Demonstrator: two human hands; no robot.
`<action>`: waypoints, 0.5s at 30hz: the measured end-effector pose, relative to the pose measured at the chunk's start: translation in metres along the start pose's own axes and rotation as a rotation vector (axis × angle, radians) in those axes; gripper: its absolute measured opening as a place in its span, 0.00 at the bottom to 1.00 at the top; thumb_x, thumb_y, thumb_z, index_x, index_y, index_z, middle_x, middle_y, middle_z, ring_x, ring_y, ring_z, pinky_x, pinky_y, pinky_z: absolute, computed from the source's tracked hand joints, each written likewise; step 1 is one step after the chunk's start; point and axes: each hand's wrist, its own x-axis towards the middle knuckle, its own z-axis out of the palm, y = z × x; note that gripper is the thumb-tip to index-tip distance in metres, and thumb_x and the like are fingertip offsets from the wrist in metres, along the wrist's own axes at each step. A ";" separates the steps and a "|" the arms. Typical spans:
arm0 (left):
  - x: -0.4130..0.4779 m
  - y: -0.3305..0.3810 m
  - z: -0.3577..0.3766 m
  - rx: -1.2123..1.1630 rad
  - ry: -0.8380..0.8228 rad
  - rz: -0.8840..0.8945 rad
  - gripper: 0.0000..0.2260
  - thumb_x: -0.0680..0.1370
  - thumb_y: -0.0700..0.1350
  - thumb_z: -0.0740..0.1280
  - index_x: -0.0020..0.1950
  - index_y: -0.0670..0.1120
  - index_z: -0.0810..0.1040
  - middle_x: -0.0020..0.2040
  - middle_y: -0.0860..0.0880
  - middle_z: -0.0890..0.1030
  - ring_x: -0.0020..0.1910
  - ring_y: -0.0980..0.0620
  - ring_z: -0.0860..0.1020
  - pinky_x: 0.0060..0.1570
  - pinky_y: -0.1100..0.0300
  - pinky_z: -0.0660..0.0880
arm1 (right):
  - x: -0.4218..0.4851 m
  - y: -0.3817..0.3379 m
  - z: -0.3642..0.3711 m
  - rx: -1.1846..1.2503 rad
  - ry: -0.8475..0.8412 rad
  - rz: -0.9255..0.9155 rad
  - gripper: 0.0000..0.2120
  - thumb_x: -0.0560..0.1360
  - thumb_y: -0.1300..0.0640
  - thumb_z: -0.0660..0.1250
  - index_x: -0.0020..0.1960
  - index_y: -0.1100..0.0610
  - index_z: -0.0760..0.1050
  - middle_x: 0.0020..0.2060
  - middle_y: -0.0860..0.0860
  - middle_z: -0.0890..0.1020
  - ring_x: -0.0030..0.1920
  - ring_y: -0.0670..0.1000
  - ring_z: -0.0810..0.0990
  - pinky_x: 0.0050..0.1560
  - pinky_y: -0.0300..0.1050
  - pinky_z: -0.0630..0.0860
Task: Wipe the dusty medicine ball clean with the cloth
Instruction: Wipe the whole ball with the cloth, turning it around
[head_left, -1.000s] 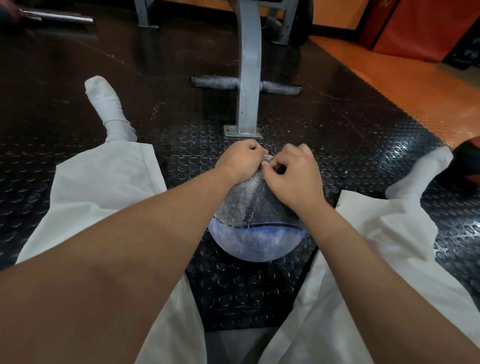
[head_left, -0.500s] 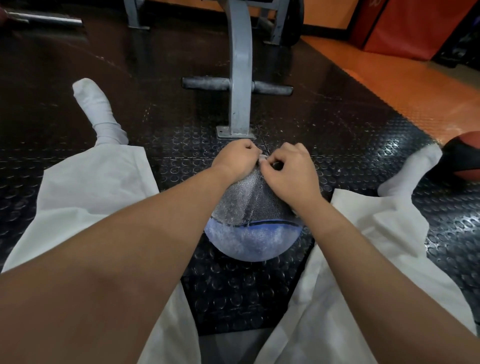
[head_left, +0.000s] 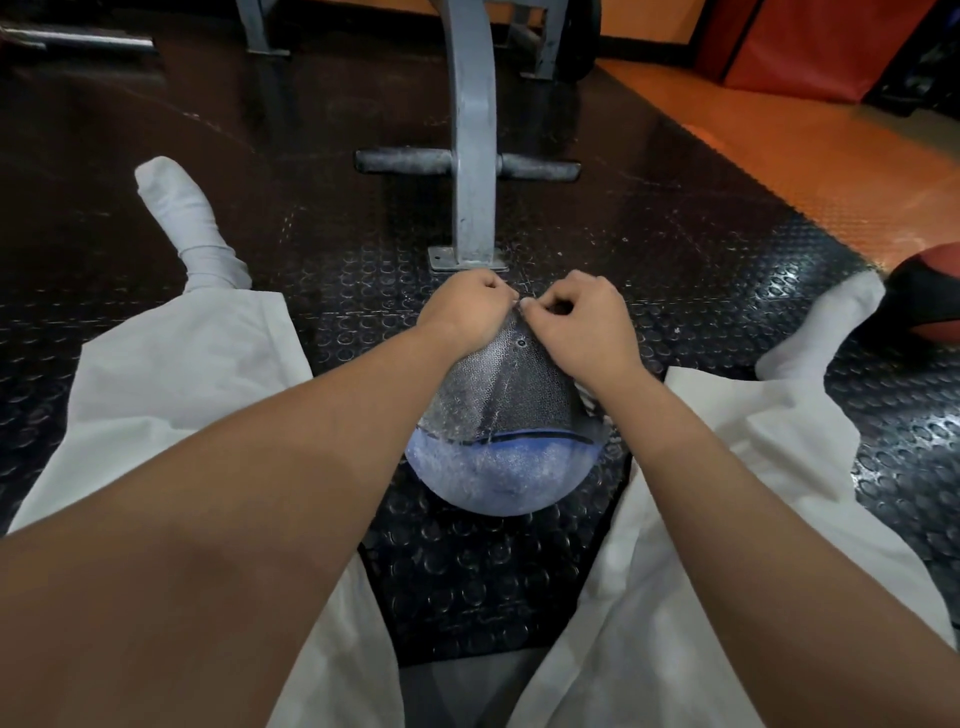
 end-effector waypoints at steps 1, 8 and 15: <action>0.000 0.000 -0.002 0.002 0.005 0.001 0.11 0.79 0.43 0.58 0.45 0.47 0.80 0.50 0.55 0.82 0.38 0.54 0.74 0.41 0.58 0.70 | -0.010 -0.003 0.001 0.004 0.036 -0.114 0.11 0.72 0.55 0.70 0.32 0.57 0.76 0.32 0.44 0.72 0.42 0.53 0.72 0.43 0.42 0.66; -0.001 0.001 -0.005 0.005 0.004 -0.021 0.12 0.81 0.42 0.58 0.49 0.47 0.82 0.34 0.58 0.77 0.23 0.58 0.66 0.23 0.63 0.61 | -0.074 -0.006 0.015 -0.250 0.061 -0.830 0.14 0.74 0.54 0.66 0.33 0.58 0.78 0.32 0.50 0.77 0.36 0.54 0.72 0.33 0.49 0.68; -0.004 0.005 -0.004 0.025 -0.017 -0.006 0.12 0.81 0.43 0.57 0.50 0.47 0.81 0.33 0.56 0.76 0.25 0.55 0.67 0.25 0.61 0.61 | -0.055 -0.008 0.000 -0.297 -0.151 -1.046 0.13 0.73 0.55 0.66 0.31 0.57 0.78 0.31 0.48 0.76 0.34 0.53 0.71 0.32 0.46 0.65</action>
